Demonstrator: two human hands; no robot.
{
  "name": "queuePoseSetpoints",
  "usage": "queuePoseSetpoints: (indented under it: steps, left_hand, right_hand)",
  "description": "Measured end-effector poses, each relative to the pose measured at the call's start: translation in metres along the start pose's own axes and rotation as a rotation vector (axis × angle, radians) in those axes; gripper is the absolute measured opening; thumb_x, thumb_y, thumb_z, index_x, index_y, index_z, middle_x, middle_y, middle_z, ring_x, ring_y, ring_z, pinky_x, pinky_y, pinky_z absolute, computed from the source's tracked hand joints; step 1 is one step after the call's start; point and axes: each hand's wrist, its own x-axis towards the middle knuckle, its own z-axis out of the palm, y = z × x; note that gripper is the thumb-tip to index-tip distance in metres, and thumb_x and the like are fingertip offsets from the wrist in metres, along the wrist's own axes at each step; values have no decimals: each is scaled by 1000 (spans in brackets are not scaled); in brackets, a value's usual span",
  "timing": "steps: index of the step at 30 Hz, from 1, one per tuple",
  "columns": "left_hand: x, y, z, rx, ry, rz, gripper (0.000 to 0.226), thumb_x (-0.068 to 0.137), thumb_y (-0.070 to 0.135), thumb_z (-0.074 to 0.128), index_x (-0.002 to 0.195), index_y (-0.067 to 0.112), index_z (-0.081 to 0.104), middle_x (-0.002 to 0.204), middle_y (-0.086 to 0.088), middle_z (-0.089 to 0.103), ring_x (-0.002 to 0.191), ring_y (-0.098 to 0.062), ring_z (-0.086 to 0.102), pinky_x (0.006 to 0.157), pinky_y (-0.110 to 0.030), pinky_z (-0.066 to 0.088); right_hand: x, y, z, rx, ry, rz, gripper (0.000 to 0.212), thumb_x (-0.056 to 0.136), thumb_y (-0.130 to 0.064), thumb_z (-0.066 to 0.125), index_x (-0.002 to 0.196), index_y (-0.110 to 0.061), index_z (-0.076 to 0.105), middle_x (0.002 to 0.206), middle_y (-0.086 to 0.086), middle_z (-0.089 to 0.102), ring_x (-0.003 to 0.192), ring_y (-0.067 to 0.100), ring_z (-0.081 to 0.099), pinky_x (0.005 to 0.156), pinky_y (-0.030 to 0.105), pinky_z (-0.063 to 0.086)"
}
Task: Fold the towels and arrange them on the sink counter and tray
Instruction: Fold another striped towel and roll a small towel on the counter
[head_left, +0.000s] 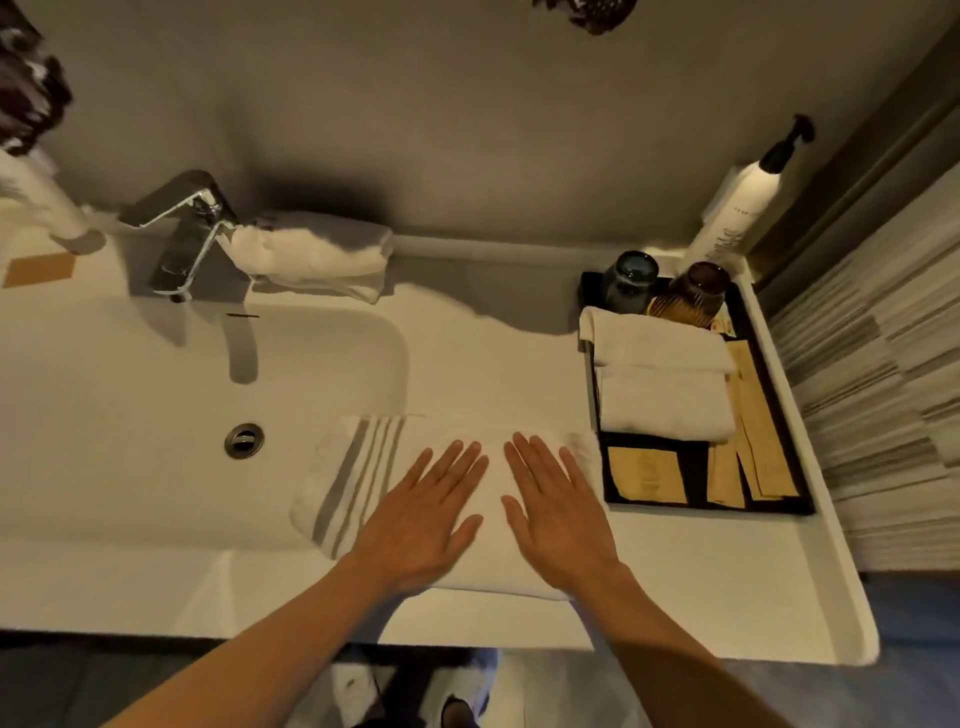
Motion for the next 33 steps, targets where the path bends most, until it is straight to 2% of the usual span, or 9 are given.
queuePoseSetpoints:
  steps: [4,7,10,13,17,21,25,28,33]
  left_hand:
    - [-27,-9,-1,15,-40,-66,66,103,56,19,158,23,2,166,2,-4,152,-14,-9,123,-43,5]
    - [-52,-31,-6,9,-48,-148,66,102,58,16,158,28,-2,165,4,-12,152,-15,-11,122,-41,0]
    - [-68,-40,-12,-63,-44,-234,65,101,58,14,156,31,-10,163,-1,-19,151,-18,-17,121,-38,-5]
    - [-63,-39,-11,-40,-27,-167,60,103,43,19,158,29,-1,164,-5,-13,152,-23,-11,121,-44,0]
    - [-47,-29,-7,-20,-82,75,61,97,29,28,157,20,20,164,-8,10,151,-30,11,119,-45,5]
    - [-39,-14,-4,-17,-71,81,55,101,33,26,154,20,28,160,-8,25,147,-29,27,117,-38,5]
    - [-43,-7,-3,19,-61,22,60,97,34,24,156,25,18,162,-6,15,149,-30,21,119,-41,0]
    - [-41,13,-11,1,-99,-15,59,100,34,18,158,29,7,165,-2,1,152,-27,4,122,-43,-3]
    - [-22,70,-6,30,-81,122,51,102,40,29,148,25,43,155,-7,41,143,-29,37,117,-49,28]
  right_hand:
    - [-5,-4,-4,-19,-74,48,58,103,-46,19,156,-20,16,163,-4,13,151,11,5,120,43,11]
    - [-4,-13,-8,-17,-95,113,56,103,-42,21,153,-17,26,161,0,20,149,16,16,119,44,15]
    - [-14,-27,-14,61,91,244,42,97,-30,43,132,-10,56,138,11,55,126,28,53,105,46,44]
    - [-39,-33,-25,107,304,564,27,90,-31,61,111,-14,59,109,4,60,97,22,57,81,39,49]
    - [-47,-33,-33,336,132,982,49,90,-49,55,119,-11,50,115,10,58,104,27,54,81,38,47]
    - [-28,-27,-46,777,68,1167,67,87,-43,63,136,-4,41,128,15,57,111,30,57,90,38,50]
    - [-13,-19,-68,1109,-73,1093,49,84,-20,69,126,-2,51,117,10,60,99,26,59,89,38,53]
    - [-23,-6,-95,1019,-126,940,28,82,-15,67,109,-11,59,106,6,64,96,26,63,83,37,55]
    - [-77,63,-148,812,-80,1056,28,81,-16,70,104,-12,55,100,11,61,93,32,59,84,43,53]
